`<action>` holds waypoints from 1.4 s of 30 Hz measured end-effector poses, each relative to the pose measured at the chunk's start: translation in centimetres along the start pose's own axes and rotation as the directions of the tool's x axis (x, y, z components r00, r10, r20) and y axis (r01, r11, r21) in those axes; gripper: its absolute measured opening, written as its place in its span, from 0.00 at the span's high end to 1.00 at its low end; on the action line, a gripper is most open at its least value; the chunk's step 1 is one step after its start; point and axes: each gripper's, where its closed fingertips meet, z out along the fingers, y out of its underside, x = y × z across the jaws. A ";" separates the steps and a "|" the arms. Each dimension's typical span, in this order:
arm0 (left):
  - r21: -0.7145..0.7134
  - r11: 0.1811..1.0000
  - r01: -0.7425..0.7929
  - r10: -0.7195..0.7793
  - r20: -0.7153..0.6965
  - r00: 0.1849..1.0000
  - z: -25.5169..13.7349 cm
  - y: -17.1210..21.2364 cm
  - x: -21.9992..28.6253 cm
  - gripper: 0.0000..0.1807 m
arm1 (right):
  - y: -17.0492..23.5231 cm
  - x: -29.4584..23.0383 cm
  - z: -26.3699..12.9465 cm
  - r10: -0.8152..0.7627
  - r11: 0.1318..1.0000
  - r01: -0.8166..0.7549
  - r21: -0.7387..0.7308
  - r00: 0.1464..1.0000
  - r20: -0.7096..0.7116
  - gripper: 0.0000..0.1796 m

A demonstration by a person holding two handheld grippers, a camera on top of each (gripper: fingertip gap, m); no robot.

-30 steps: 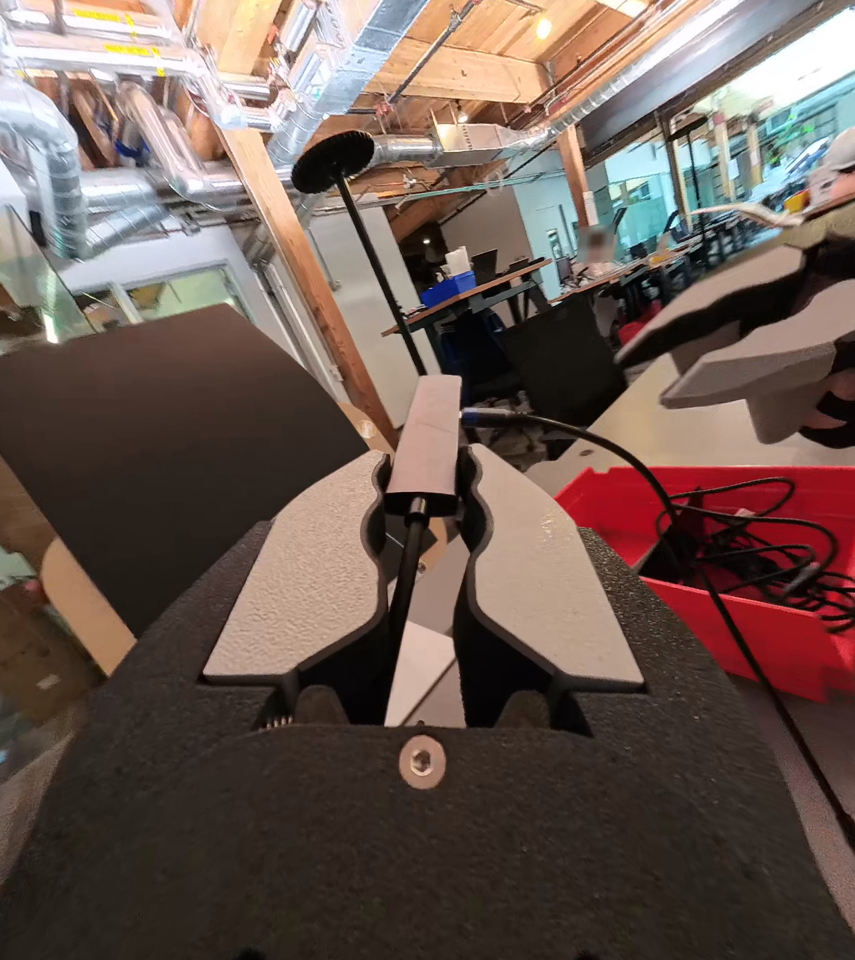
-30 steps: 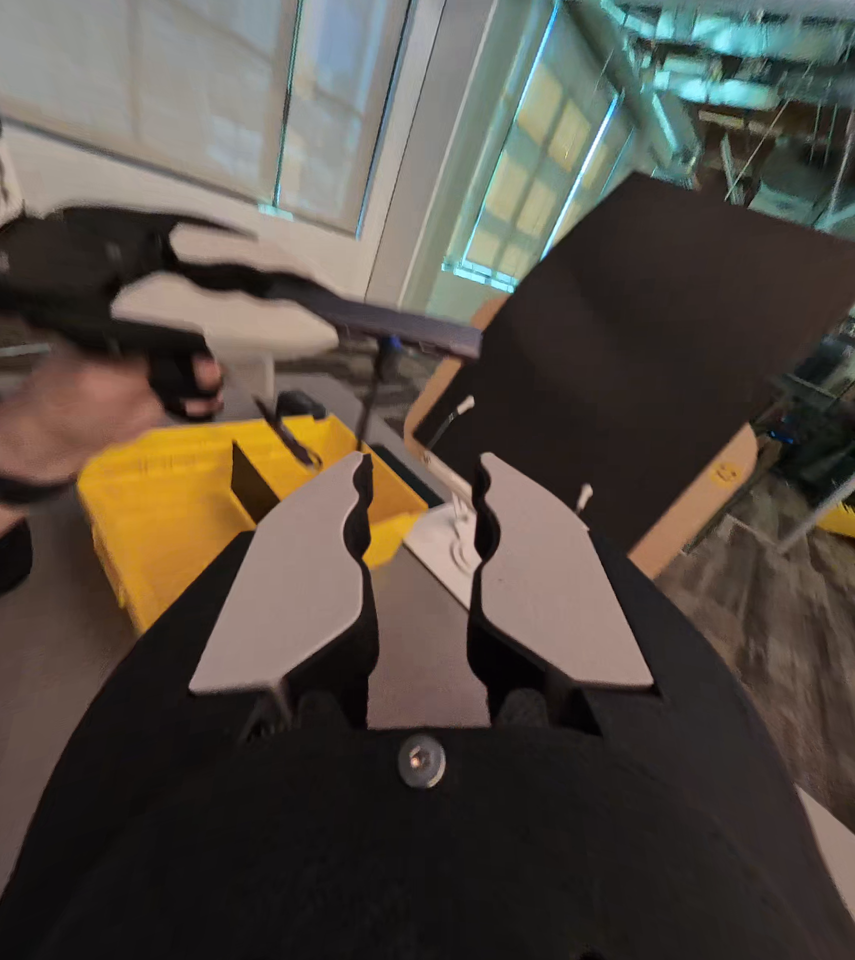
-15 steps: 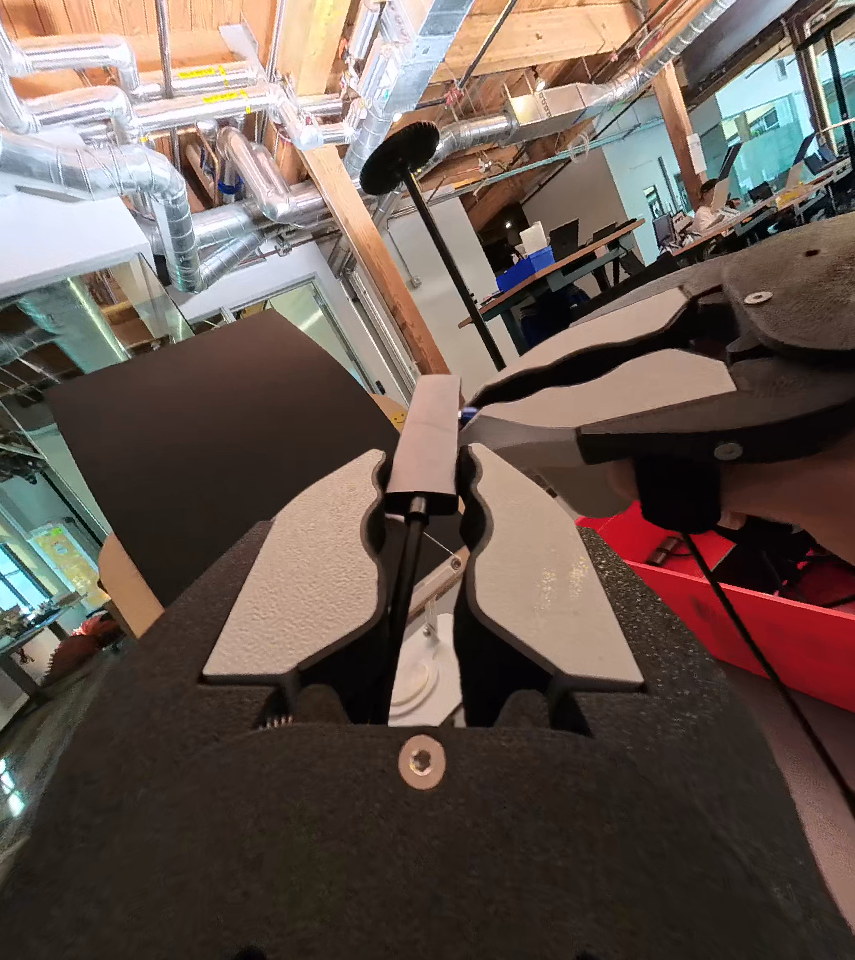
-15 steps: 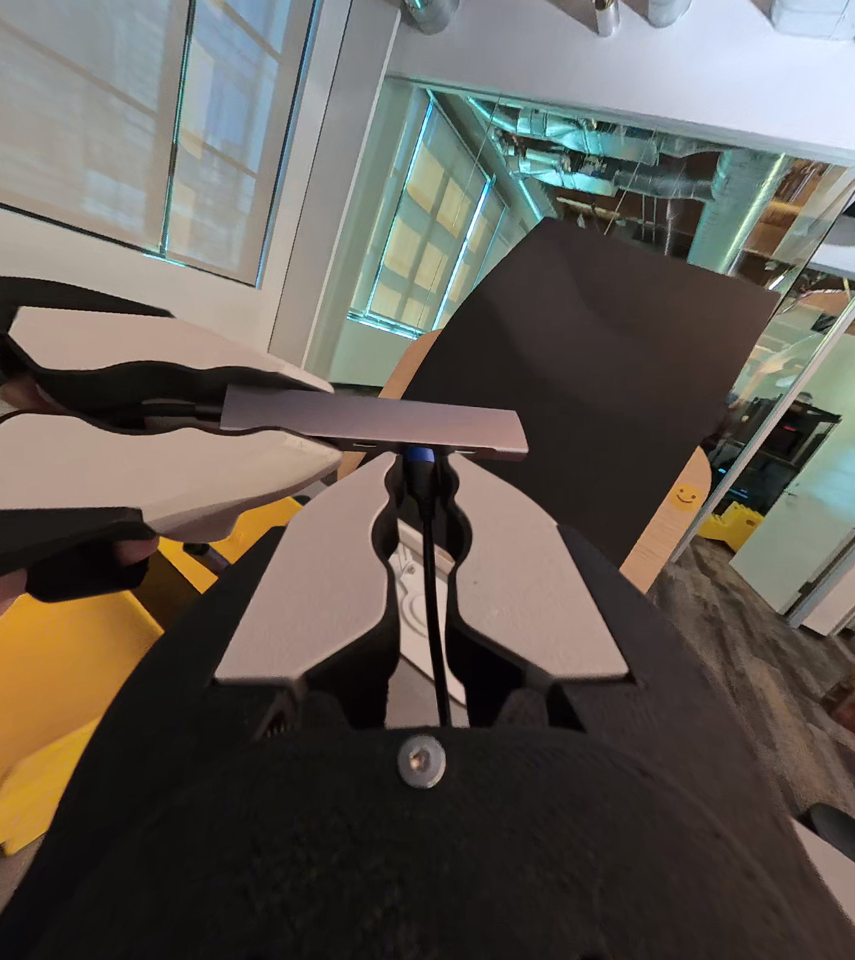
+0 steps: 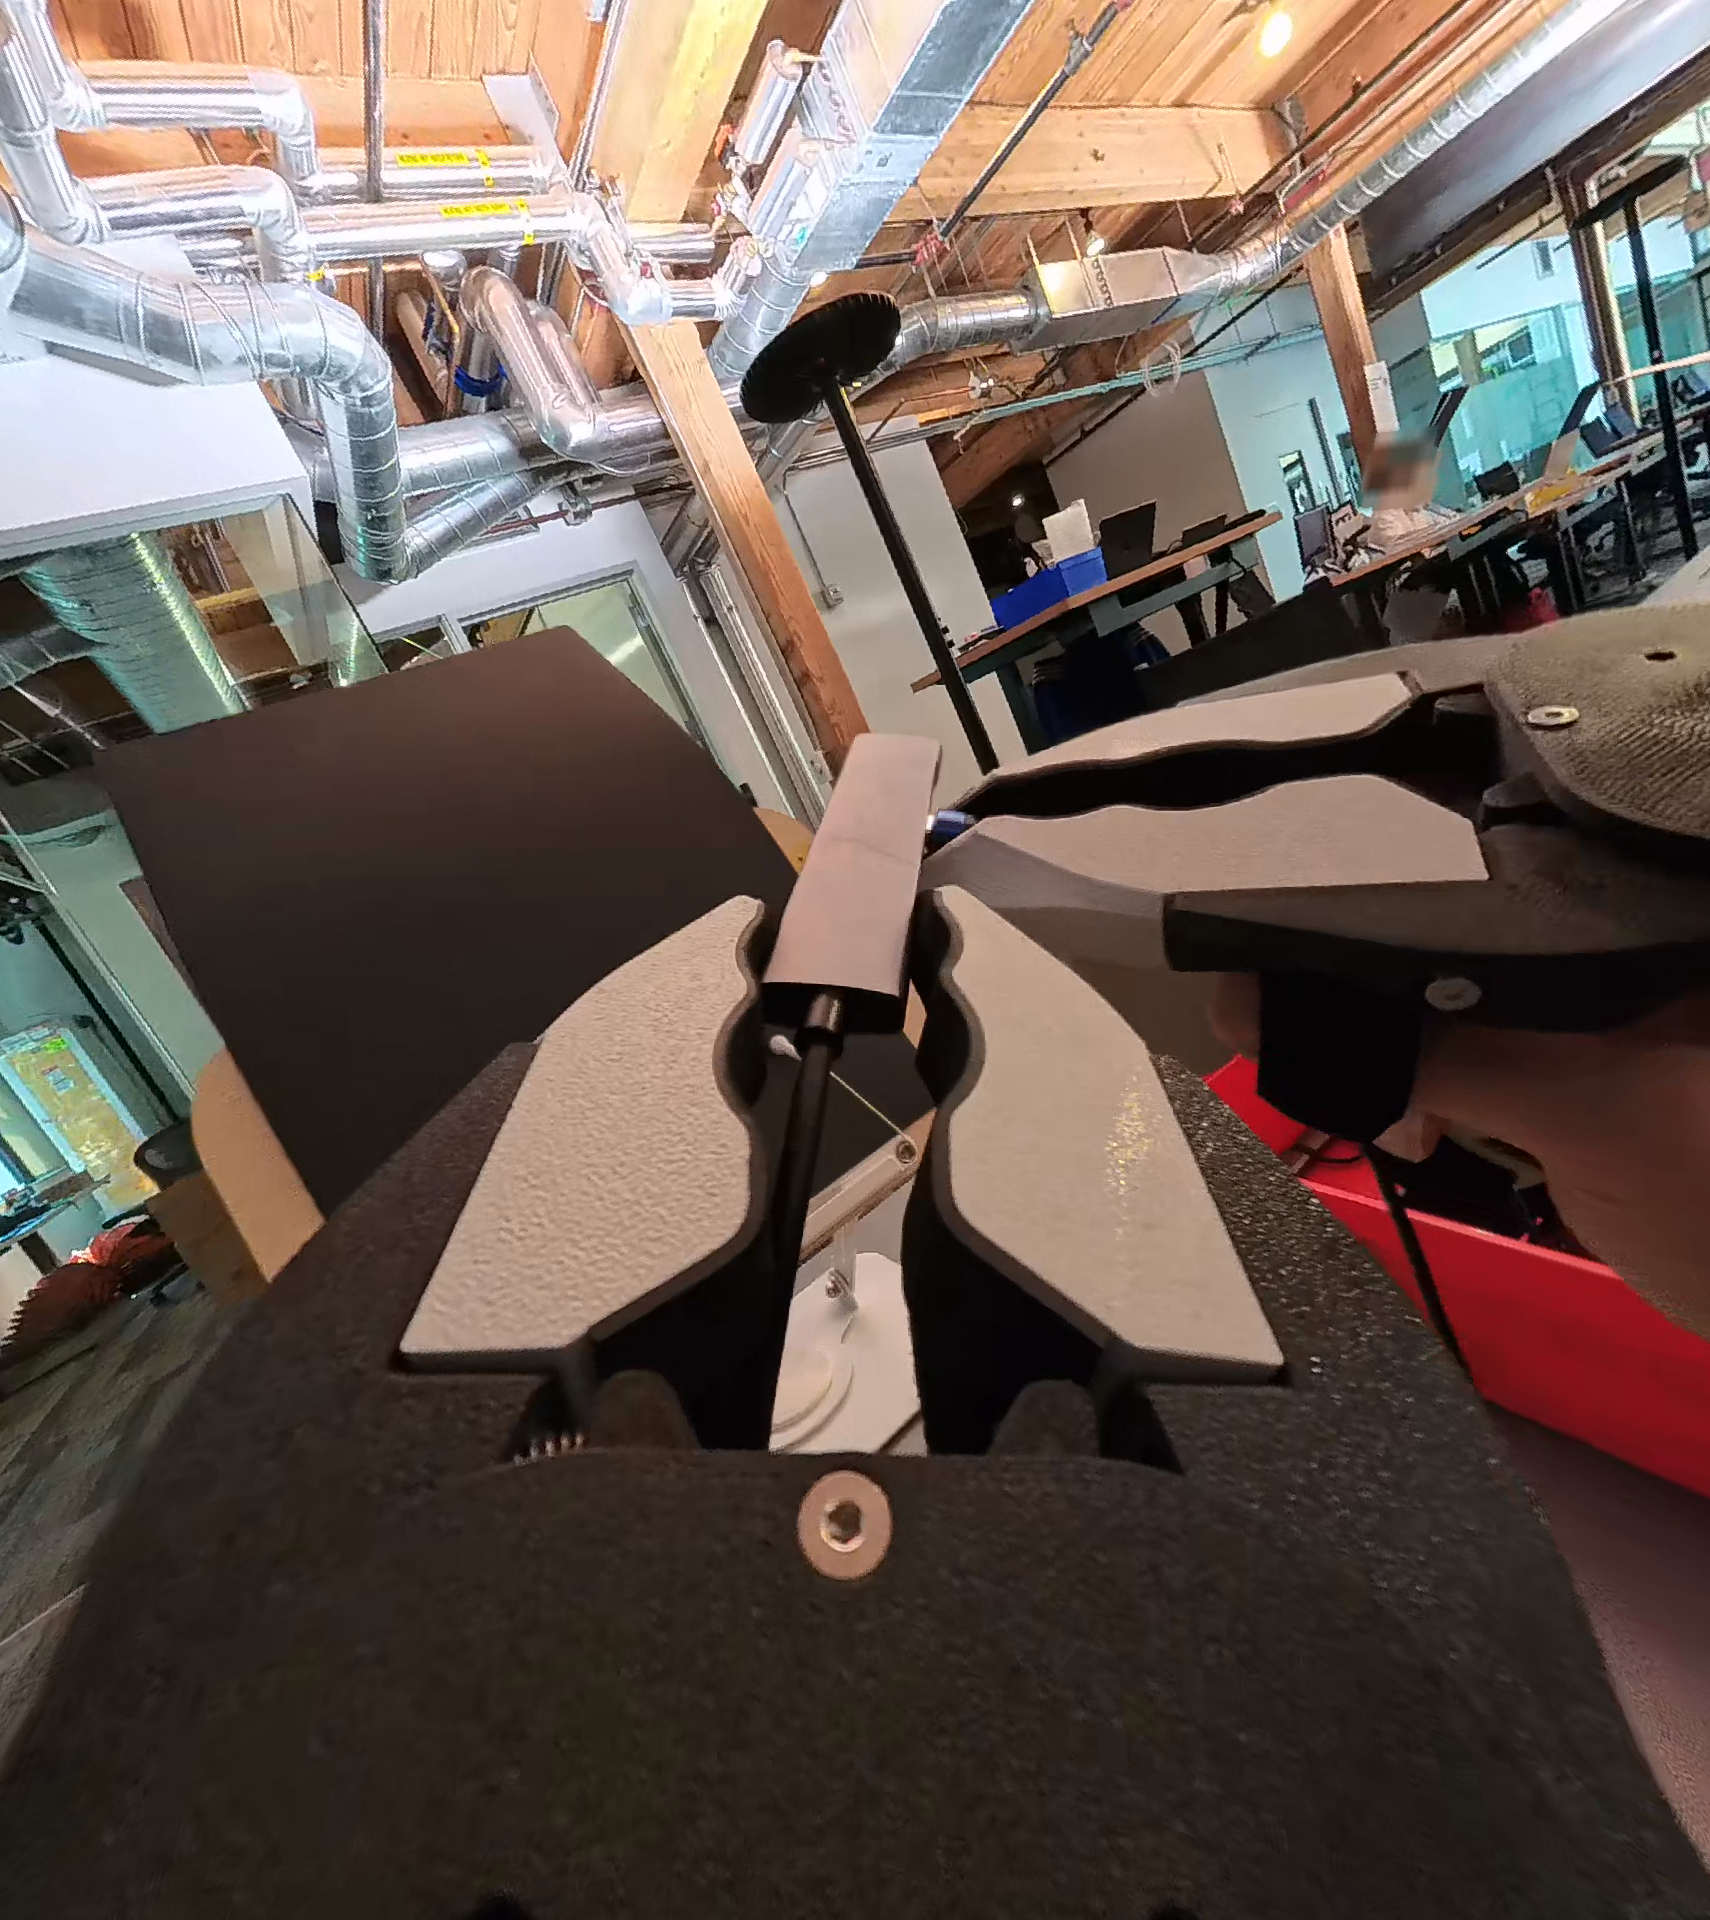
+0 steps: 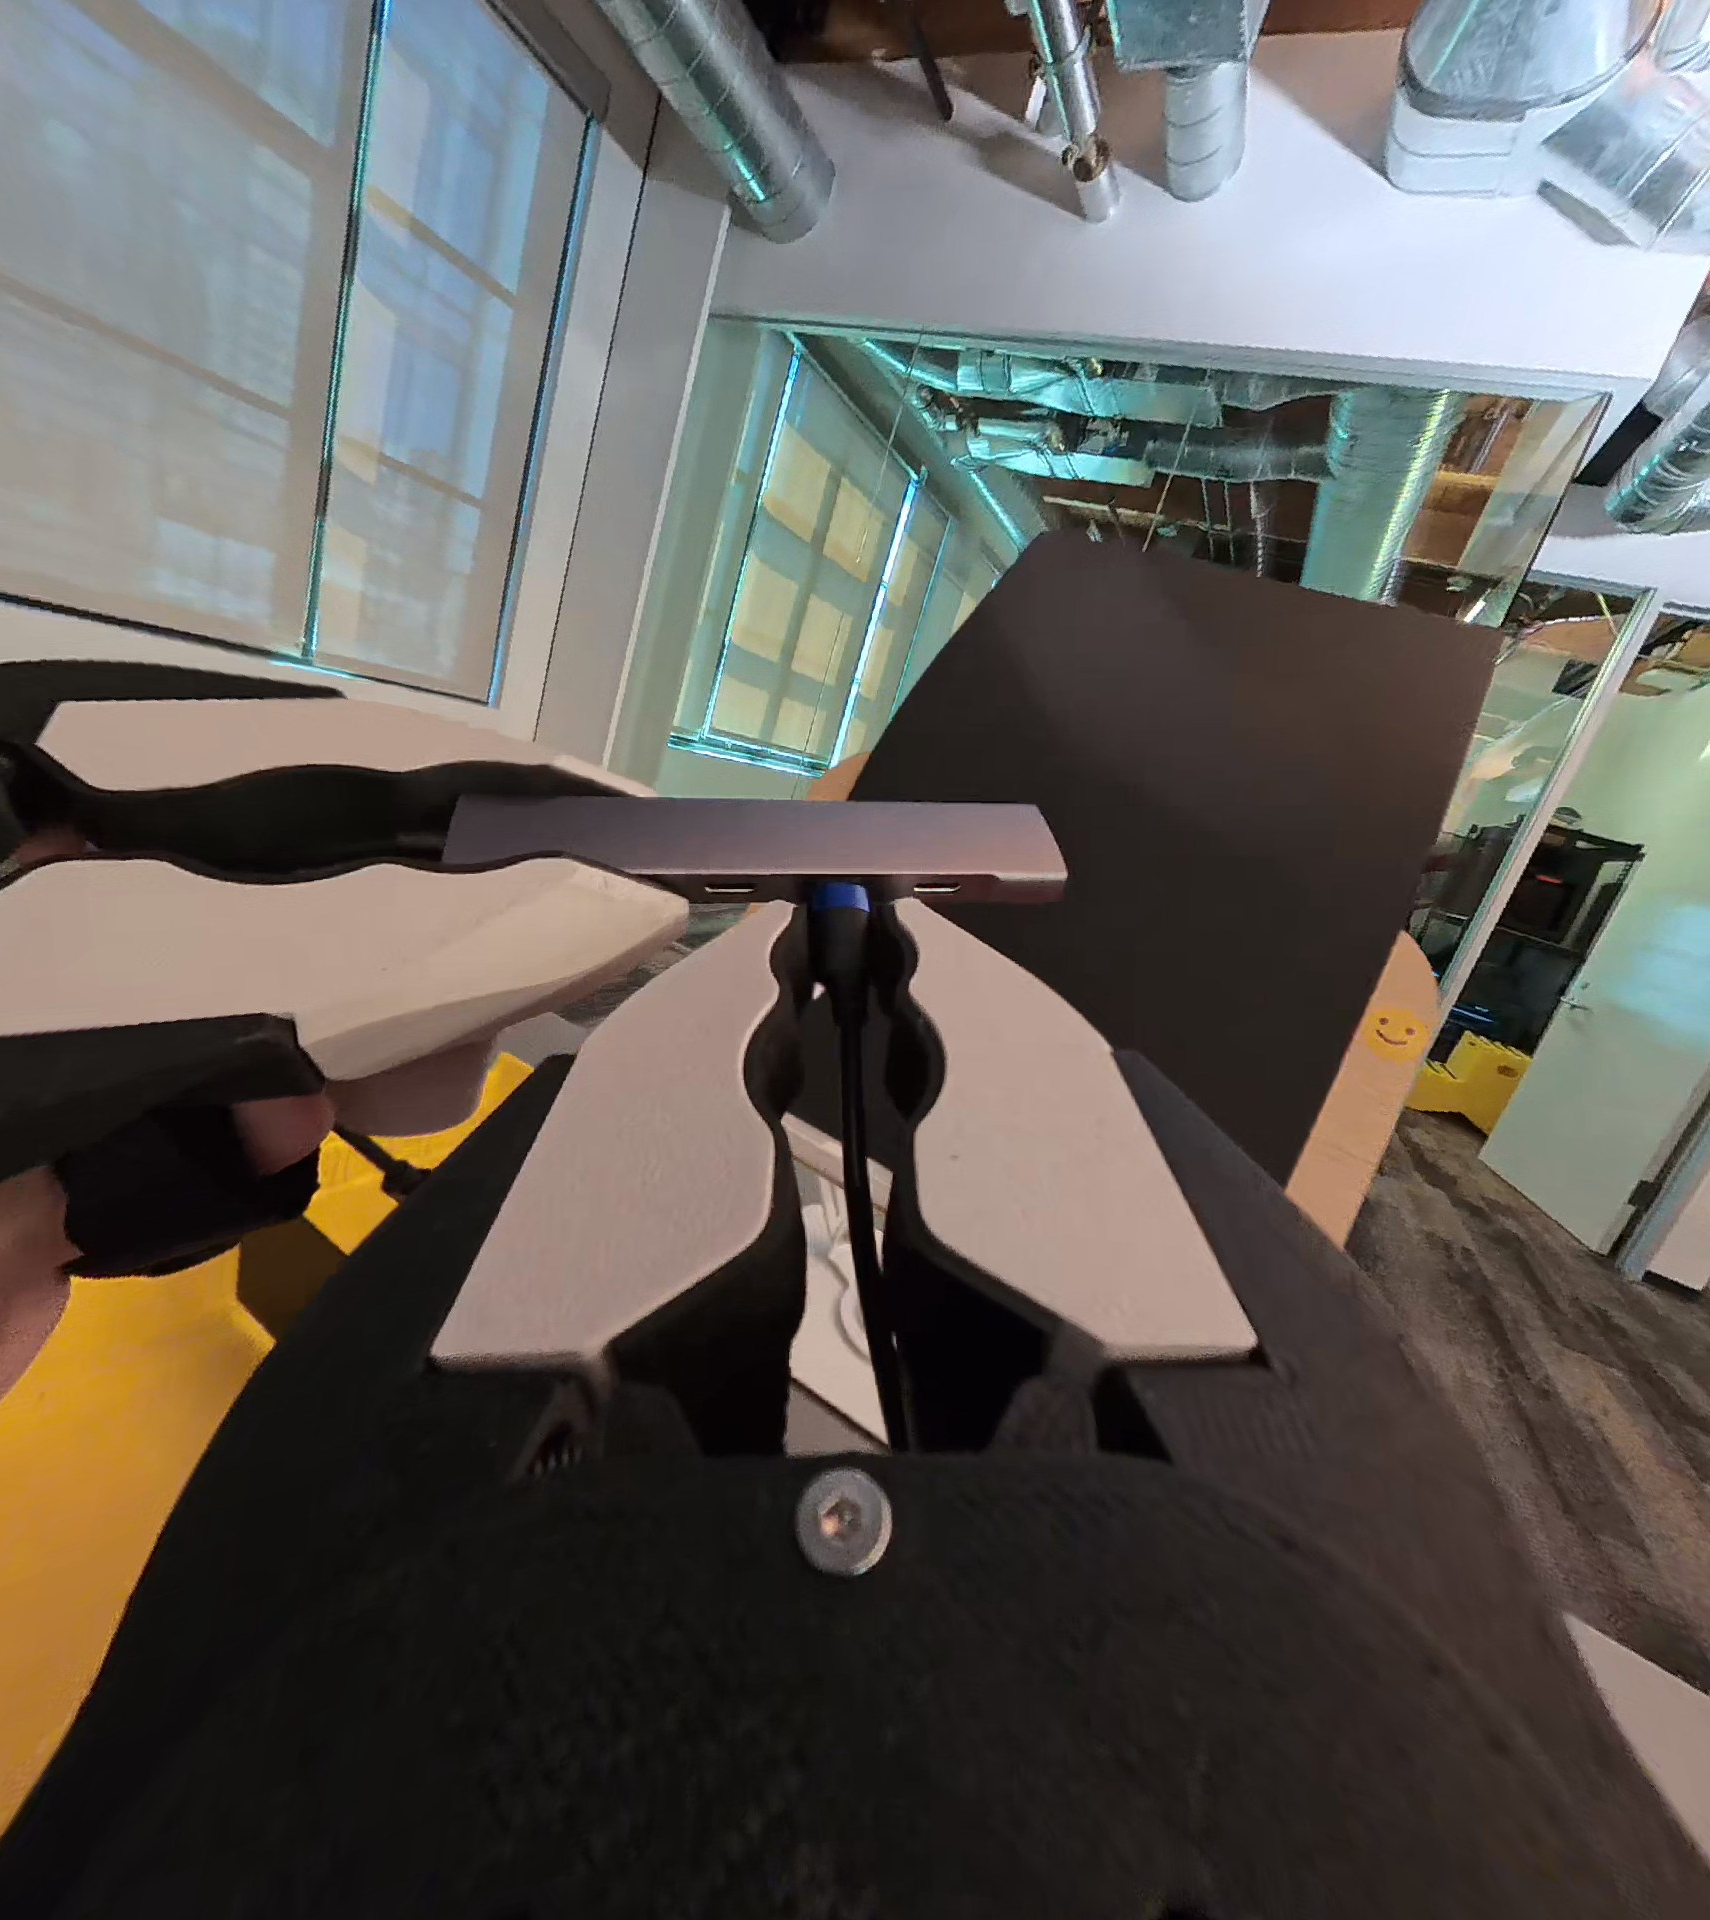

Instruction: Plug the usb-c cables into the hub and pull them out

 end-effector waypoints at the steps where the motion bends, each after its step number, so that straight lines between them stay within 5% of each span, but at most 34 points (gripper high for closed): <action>1: -0.005 1.000 0.012 -0.012 -0.004 1.000 -0.1 -0.1 -0.3 0.86 | -0.2 -0.2 0.2 0.010 1.000 -0.010 0.003 1.000 -0.005 0.93; 16: -0.053 0.999 -0.006 0.002 -0.073 0.997 -0.6 0.3 -2.0 0.85 | -0.3 -1.1 1.0 -0.005 0.996 -0.002 -0.089 0.997 -0.083 0.93; 23: -0.059 0.998 0.005 -0.013 -0.136 0.991 -0.9 0.1 -2.3 0.85 | -0.6 -1.7 0.8 -0.010 0.997 0.013 -0.082 0.999 0.037 0.93; 25: -0.062 0.998 -0.025 0.019 -0.102 0.995 -0.8 0.1 -2.2 0.86 | -0.5 -1.4 0.7 -0.043 0.994 0.043 -0.100 0.999 0.004 0.93; 28: -0.146 0.984 -0.107 0.147 0.298 0.943 -2.4 1.2 -9.9 0.86 | -1.9 -1.7 -0.1 -0.072 0.995 0.067 -0.072 0.996 -0.059 0.93; 32: 0.091 0.952 0.291 -0.295 0.024 0.955 -4.8 -2.2 -11.6 0.86 | -2.4 -3.0 -0.3 -0.050 0.997 0.053 -0.057 0.998 0.046 0.93; 37: 0.065 0.929 0.365 -0.356 -0.115 0.927 -5.2 -2.7 -10.6 0.86 | -2.1 -0.5 -0.9 0.003 0.992 0.023 -0.128 0.979 0.206 0.93; 42: -0.005 0.935 0.355 -0.349 -0.203 0.915 -4.6 -2.7 -8.4 0.86 | -2.7 6.7 -0.8 -0.089 0.970 0.162 -0.181 0.931 0.354 0.93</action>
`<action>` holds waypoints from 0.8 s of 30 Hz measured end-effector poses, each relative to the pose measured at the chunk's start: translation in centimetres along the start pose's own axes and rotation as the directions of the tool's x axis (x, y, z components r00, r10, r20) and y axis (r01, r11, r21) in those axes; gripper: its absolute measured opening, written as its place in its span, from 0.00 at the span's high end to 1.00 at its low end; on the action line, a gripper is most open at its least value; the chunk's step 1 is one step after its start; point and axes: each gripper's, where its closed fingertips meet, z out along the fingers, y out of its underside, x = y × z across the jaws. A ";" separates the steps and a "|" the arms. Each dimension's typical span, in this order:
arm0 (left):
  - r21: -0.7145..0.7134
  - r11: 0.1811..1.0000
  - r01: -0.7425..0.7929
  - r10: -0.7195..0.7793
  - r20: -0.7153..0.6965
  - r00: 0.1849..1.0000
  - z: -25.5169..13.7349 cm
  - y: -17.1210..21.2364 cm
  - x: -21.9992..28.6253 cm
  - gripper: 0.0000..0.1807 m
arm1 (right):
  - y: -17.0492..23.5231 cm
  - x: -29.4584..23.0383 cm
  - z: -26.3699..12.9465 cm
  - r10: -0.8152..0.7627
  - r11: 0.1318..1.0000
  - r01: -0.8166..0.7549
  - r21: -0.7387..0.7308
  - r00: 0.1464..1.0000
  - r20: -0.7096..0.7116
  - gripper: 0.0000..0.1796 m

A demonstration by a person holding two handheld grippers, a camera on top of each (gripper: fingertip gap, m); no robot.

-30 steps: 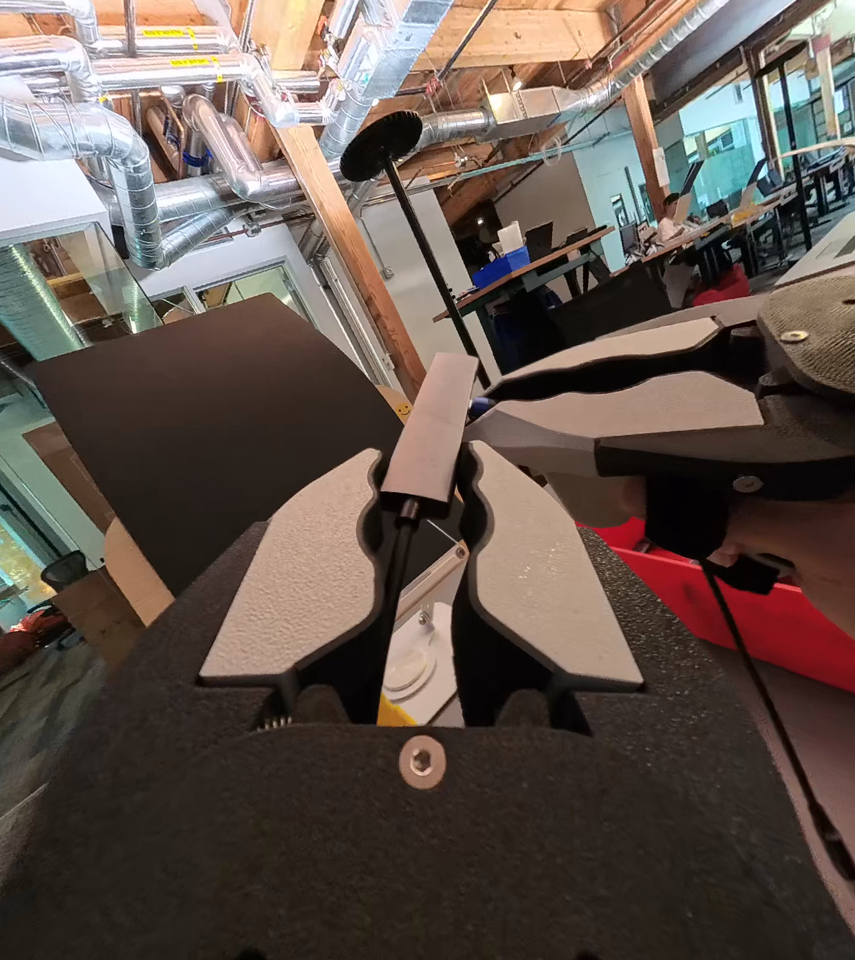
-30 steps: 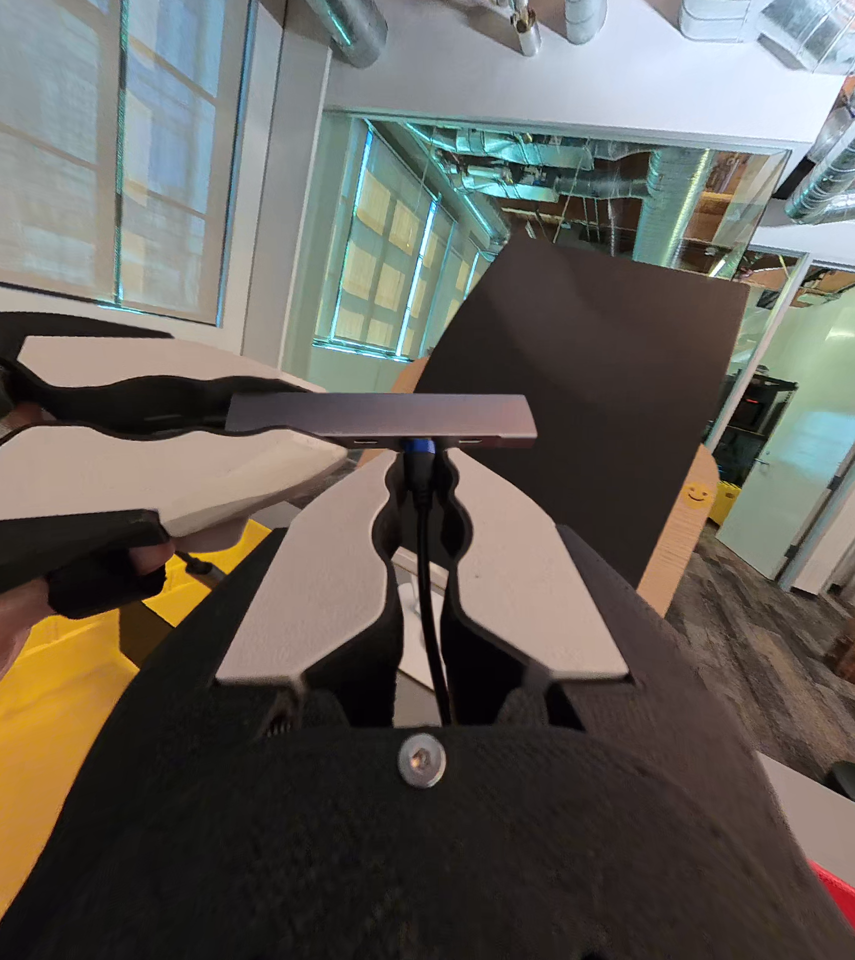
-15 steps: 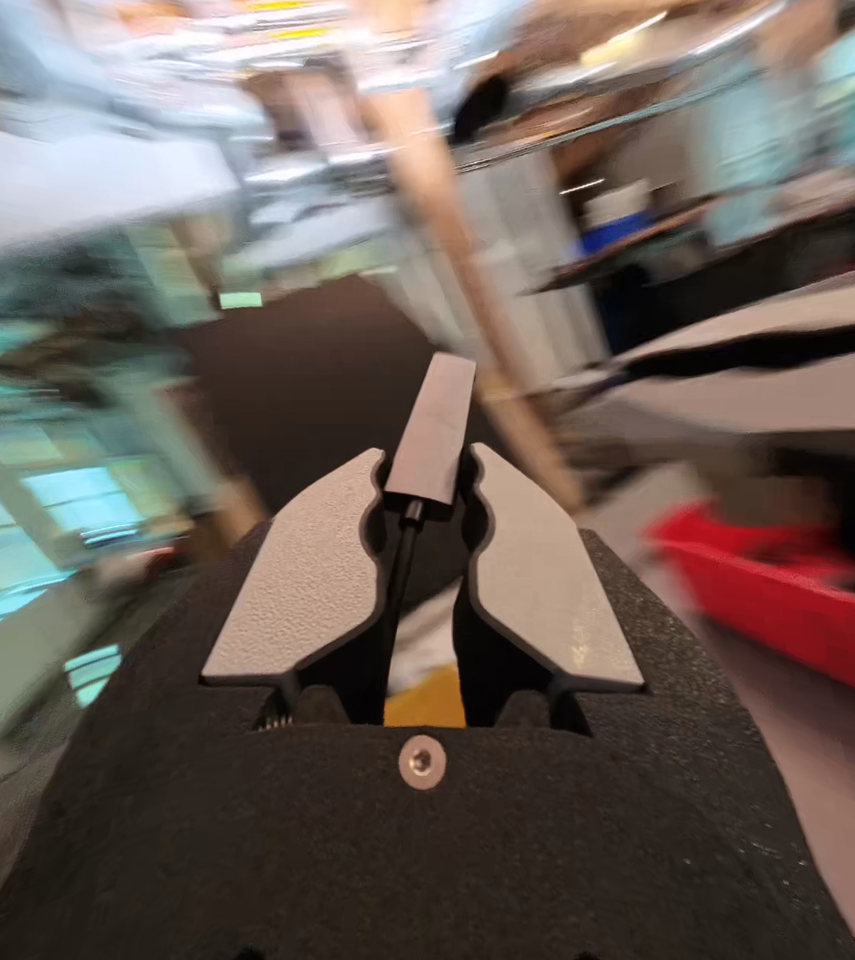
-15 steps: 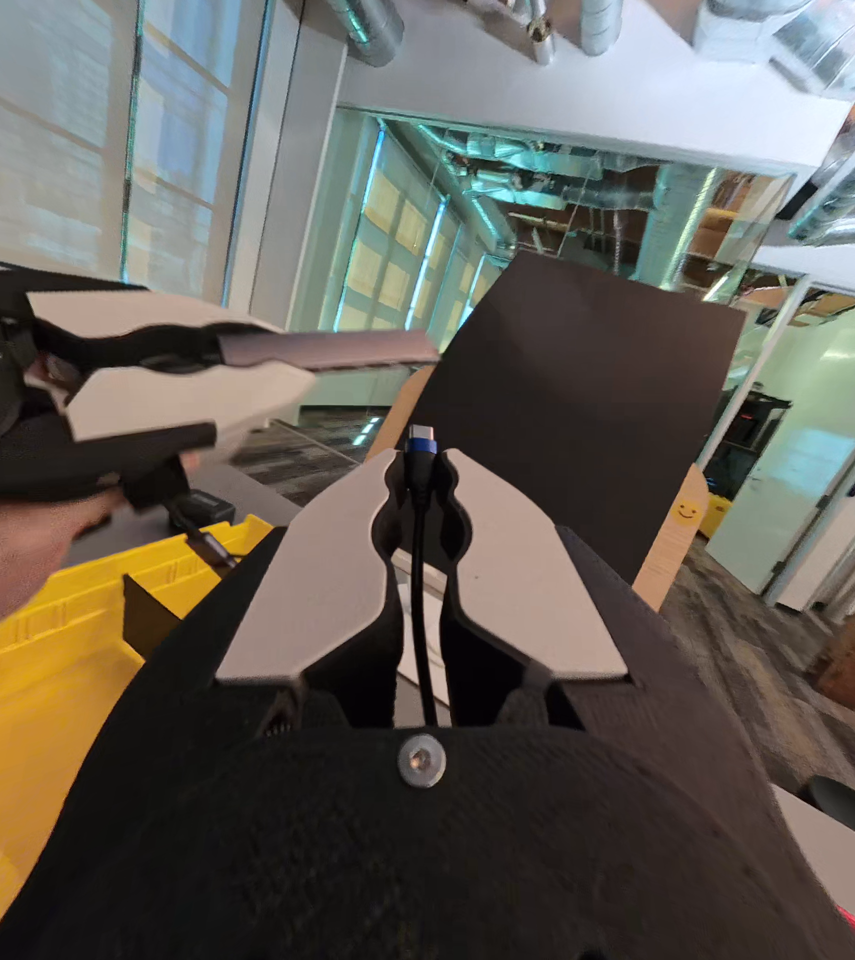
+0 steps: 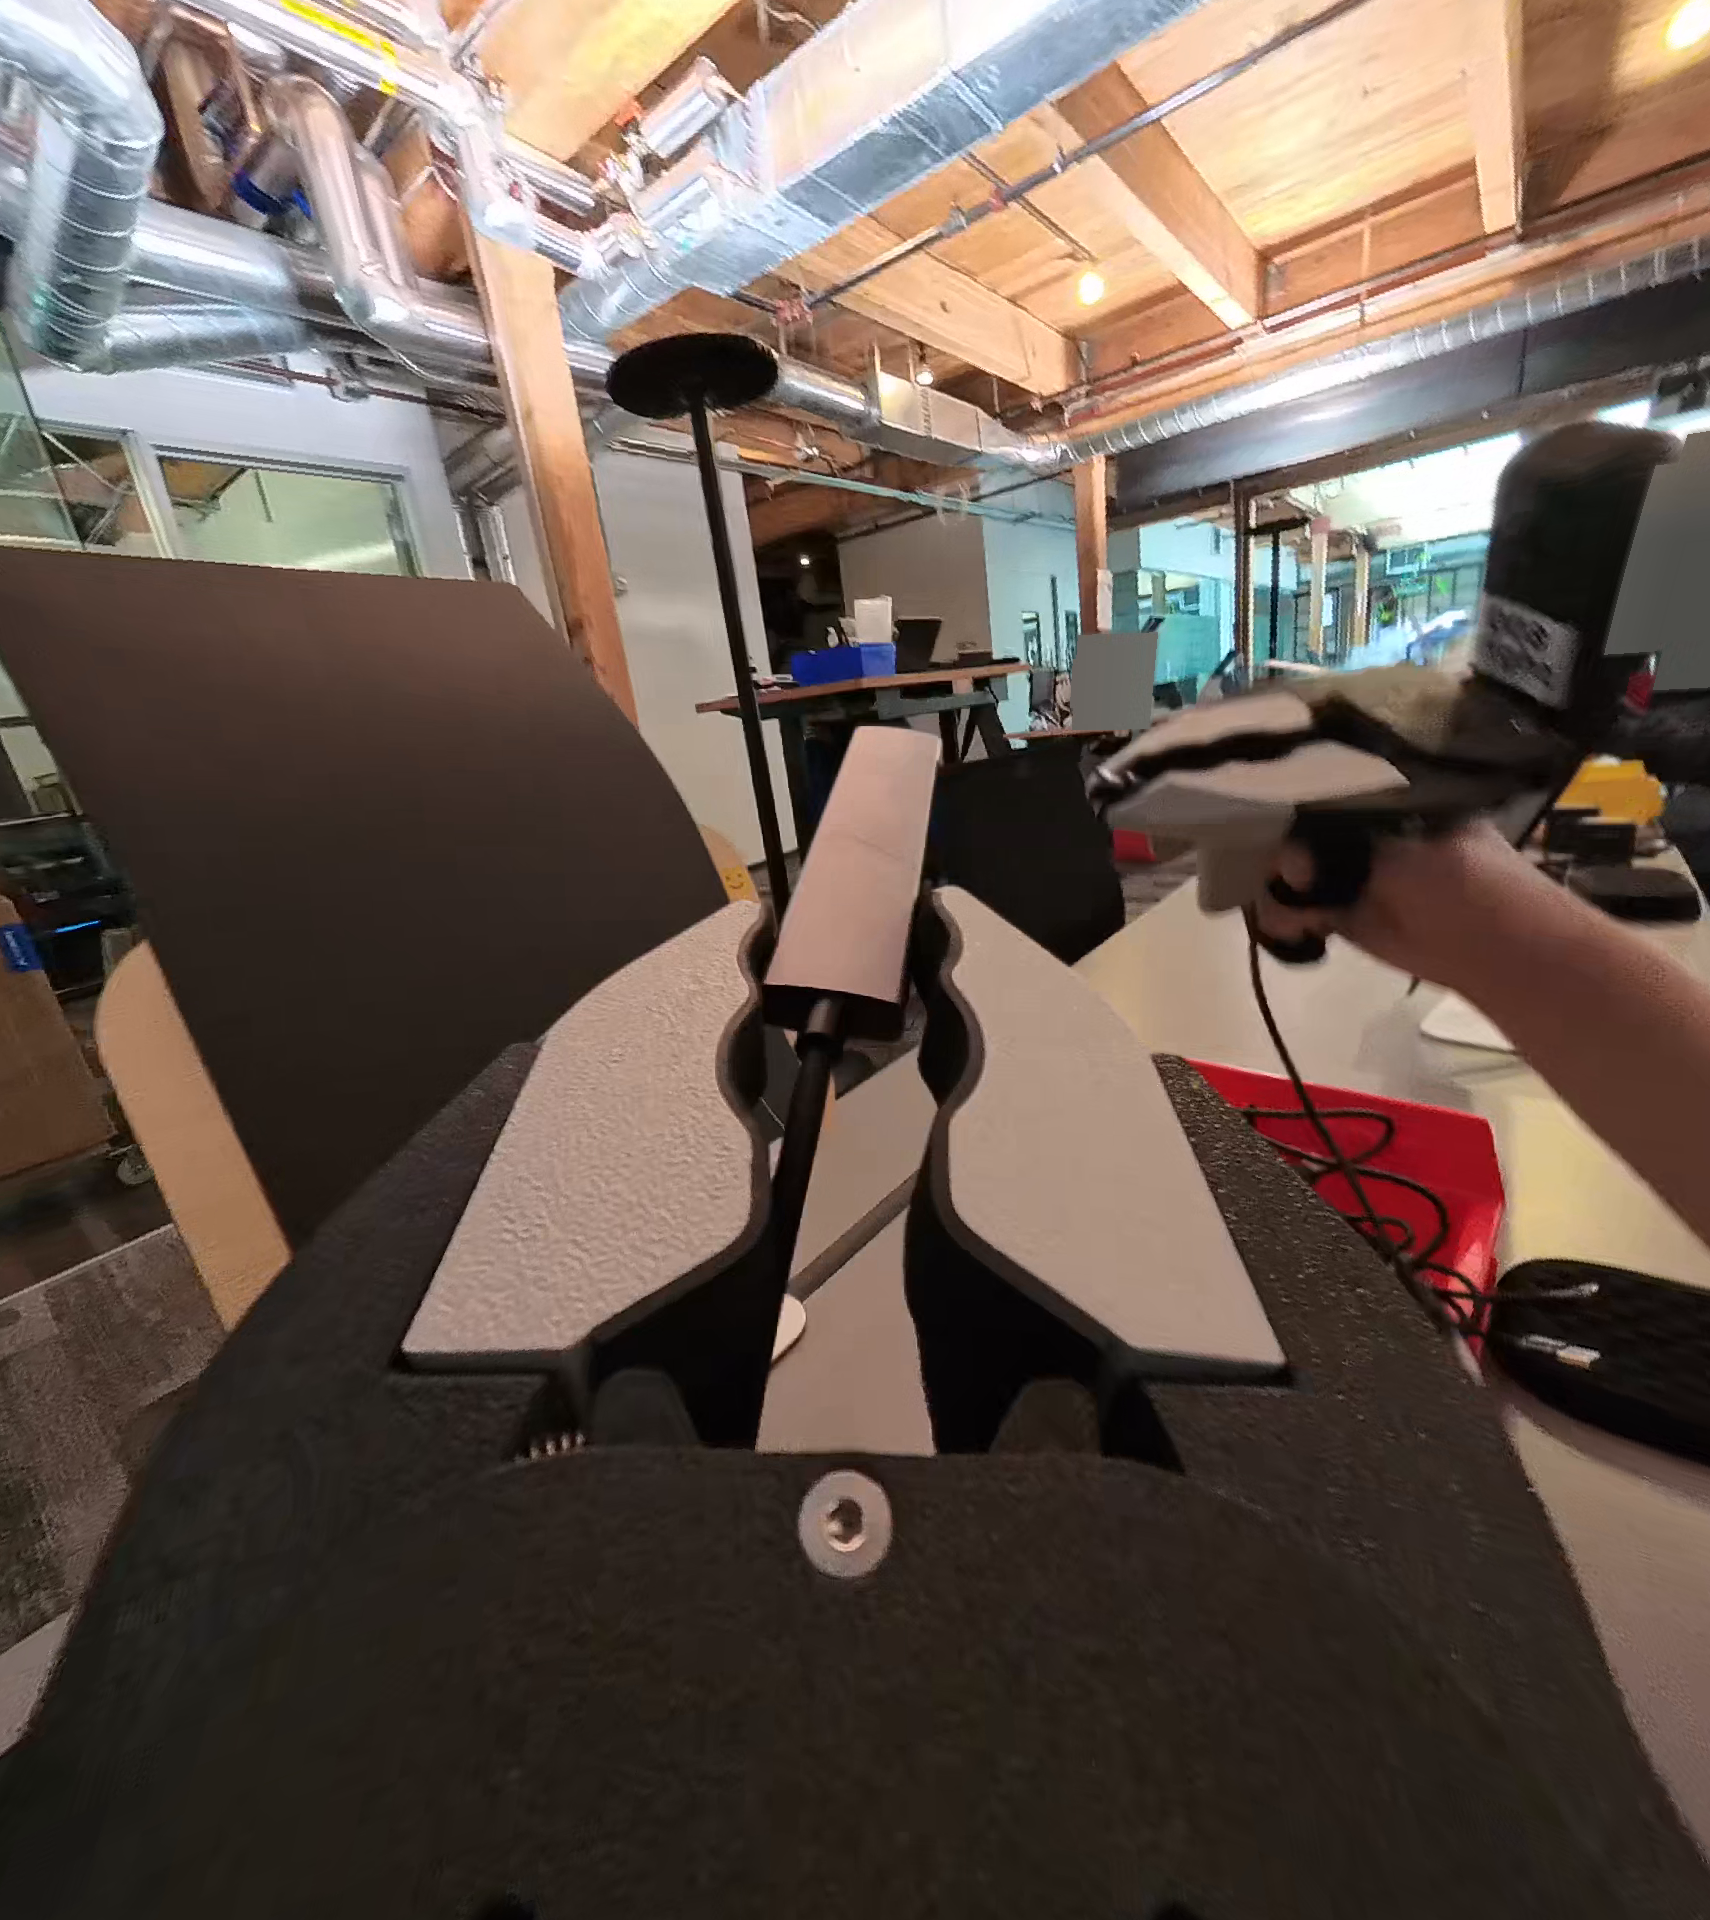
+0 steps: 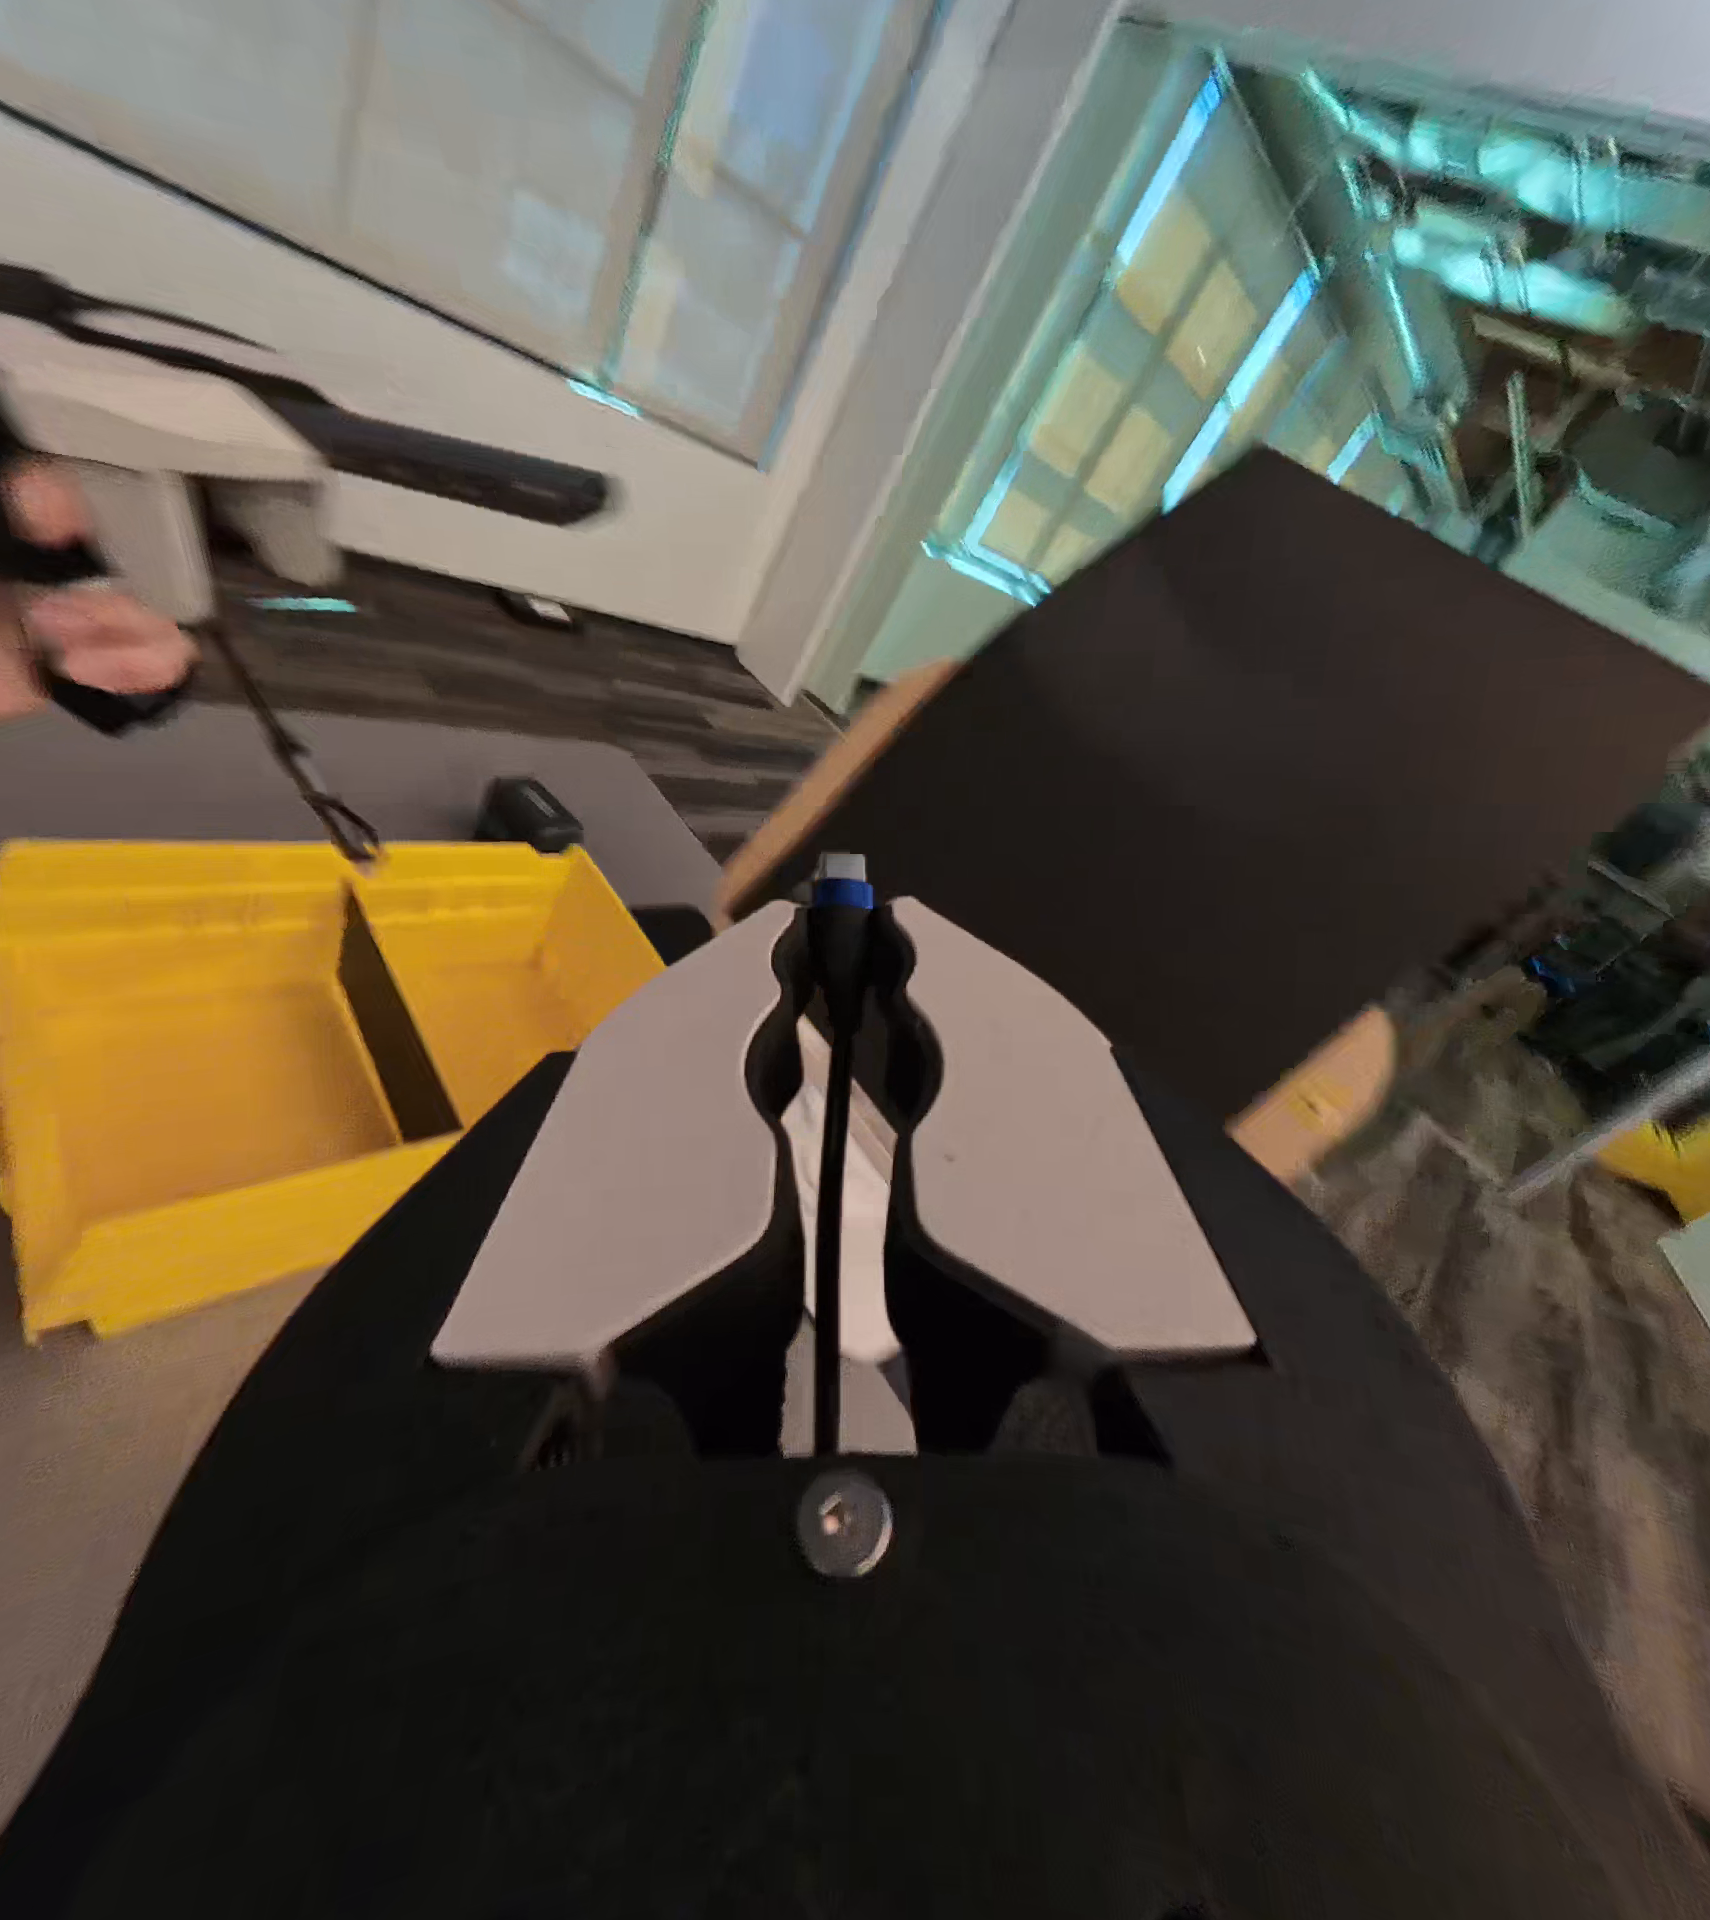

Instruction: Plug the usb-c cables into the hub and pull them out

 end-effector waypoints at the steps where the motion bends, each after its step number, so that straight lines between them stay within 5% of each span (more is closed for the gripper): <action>1: -0.010 1.000 -0.017 0.017 -0.003 1.000 0.2 0.1 0.3 0.86 | 0.6 1.8 -0.7 0.025 0.998 -0.026 -0.054 0.999 -0.027 0.93; 6: -0.056 0.994 -0.090 0.090 0.002 0.996 0.8 0.7 1.0 0.86 | 1.3 4.9 -4.6 -0.089 0.987 0.072 -0.144 0.990 -0.111 0.93; 9: -0.050 0.995 -0.088 0.087 -0.013 0.996 0.9 0.6 1.4 0.86 | 4.0 3.5 -5.8 -0.168 0.965 0.163 -0.204 0.986 -0.009 0.93; 13: -0.053 0.994 -0.091 0.090 -0.024 0.996 0.8 0.6 1.7 0.86 | 12.6 1.2 -8.1 -0.205 0.878 0.273 -0.392 0.957 0.206 0.93; 18: -0.053 0.994 -0.099 0.097 -0.029 0.995 0.8 0.5 1.9 0.86 | 21.5 -2.6 -11.1 -0.004 0.811 0.235 -0.536 0.918 0.396 0.93; 24: -0.085 0.991 -0.104 0.101 -0.044 0.994 1.4 1.4 2.3 0.86 | 24.0 -7.6 -10.4 0.158 0.825 0.194 -0.530 0.822 0.547 0.93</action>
